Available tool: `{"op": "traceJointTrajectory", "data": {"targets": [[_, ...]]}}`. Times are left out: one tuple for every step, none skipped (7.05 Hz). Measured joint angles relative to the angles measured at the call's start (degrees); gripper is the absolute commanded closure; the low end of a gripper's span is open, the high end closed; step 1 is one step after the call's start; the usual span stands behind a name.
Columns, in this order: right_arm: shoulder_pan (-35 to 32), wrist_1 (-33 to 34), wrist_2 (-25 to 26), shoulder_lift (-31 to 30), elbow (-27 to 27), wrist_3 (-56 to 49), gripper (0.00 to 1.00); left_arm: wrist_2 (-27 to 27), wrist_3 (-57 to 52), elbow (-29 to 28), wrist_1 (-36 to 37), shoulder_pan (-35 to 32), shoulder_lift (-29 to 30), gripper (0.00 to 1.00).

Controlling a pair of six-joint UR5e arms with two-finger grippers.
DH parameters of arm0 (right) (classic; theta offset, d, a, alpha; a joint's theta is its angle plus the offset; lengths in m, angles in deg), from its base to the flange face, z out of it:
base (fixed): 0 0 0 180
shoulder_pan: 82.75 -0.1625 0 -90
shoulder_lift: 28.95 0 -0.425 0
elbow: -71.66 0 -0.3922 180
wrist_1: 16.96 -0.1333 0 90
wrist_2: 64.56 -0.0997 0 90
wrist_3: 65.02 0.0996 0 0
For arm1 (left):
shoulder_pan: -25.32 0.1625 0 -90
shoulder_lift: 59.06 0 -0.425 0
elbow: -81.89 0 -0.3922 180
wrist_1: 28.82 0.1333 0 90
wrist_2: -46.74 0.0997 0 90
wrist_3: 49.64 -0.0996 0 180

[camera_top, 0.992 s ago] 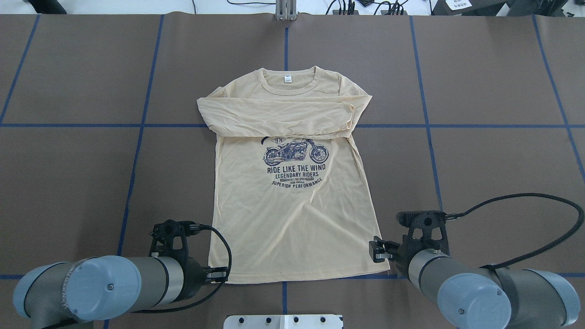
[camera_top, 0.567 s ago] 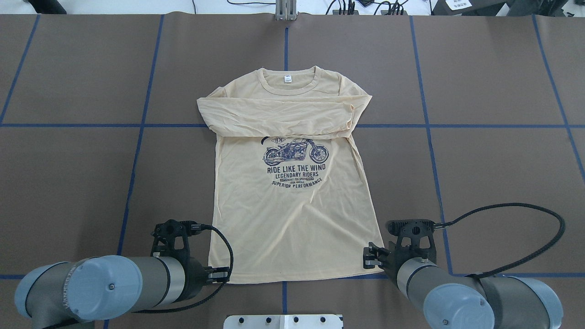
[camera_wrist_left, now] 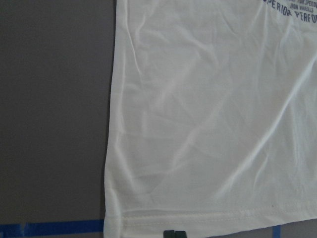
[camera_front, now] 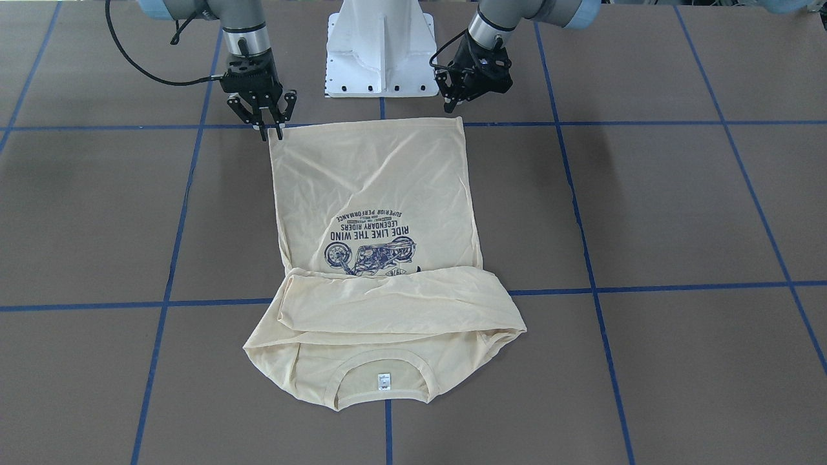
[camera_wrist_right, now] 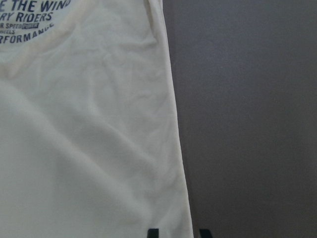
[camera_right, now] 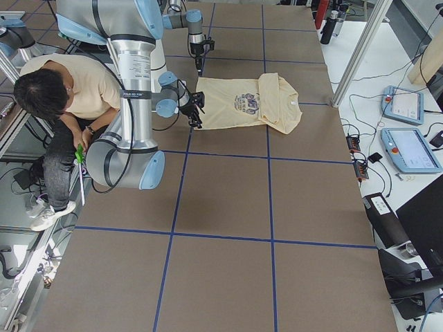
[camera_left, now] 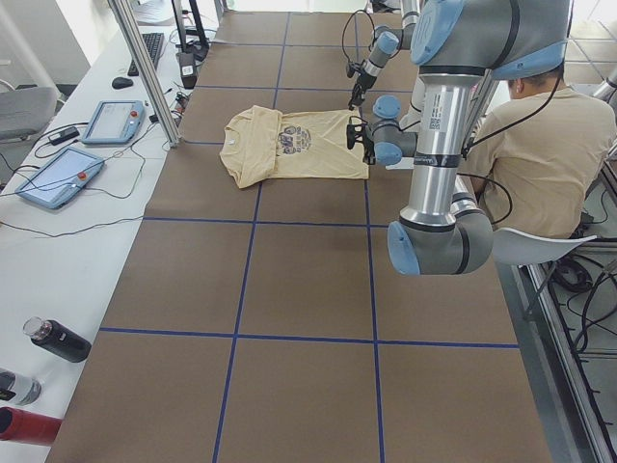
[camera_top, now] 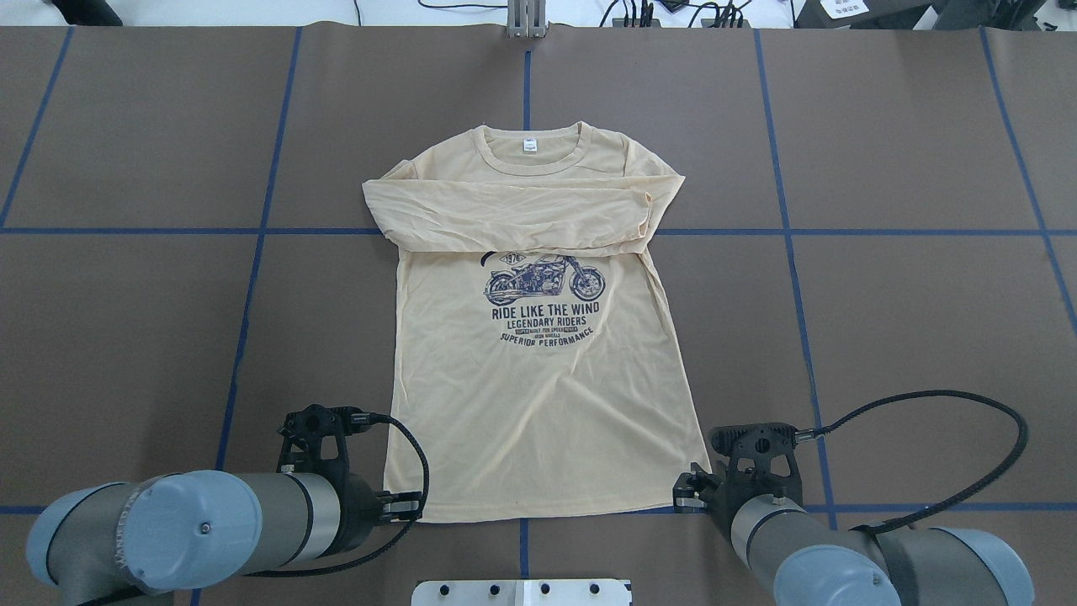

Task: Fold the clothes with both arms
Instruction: 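Close both grippers on the hem corners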

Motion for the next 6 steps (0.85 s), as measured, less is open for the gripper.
{"op": "traceJointTrajectory", "data": {"targets": [[0.4,0.8,0.2,0.1,0.0,0.1,0.62,0.1,0.0,0.0,0.0,0.0,-0.1,1.00],[0.8,1.2,0.4,0.2,-0.1,0.3,0.62,0.1,0.0,0.0,0.0,0.0,-0.1,1.00],[1.1,1.3,0.7,0.3,-0.1,0.6,0.62,0.2,0.0,0.0,0.0,-0.1,-0.2,1.00],[1.5,1.4,1.0,0.3,-0.1,1.0,0.62,0.2,0.0,0.0,0.0,-0.1,-0.1,1.00],[1.7,1.5,1.2,0.3,-0.1,1.1,0.62,0.2,0.0,0.0,0.0,-0.1,-0.1,1.00],[1.9,1.5,1.4,0.2,-0.1,1.2,0.62,0.2,0.0,0.0,0.0,-0.1,-0.1,1.00]]}}
